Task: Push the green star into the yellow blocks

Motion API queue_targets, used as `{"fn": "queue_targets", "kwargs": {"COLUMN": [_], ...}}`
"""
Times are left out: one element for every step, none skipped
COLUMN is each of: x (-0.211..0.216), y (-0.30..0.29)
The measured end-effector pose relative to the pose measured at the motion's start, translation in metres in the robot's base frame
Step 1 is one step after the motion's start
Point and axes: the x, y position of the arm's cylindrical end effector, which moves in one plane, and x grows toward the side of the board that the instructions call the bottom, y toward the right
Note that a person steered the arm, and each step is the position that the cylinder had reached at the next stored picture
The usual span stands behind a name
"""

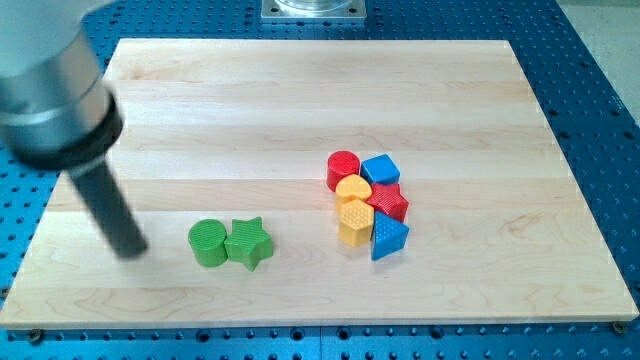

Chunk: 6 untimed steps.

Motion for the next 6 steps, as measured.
{"fn": "queue_targets", "kwargs": {"x": [0.022, -0.023, -0.031, -0.023, -0.024, -0.064], "y": [0.052, 0.103, 0.124, 0.100, 0.126, 0.168]}}
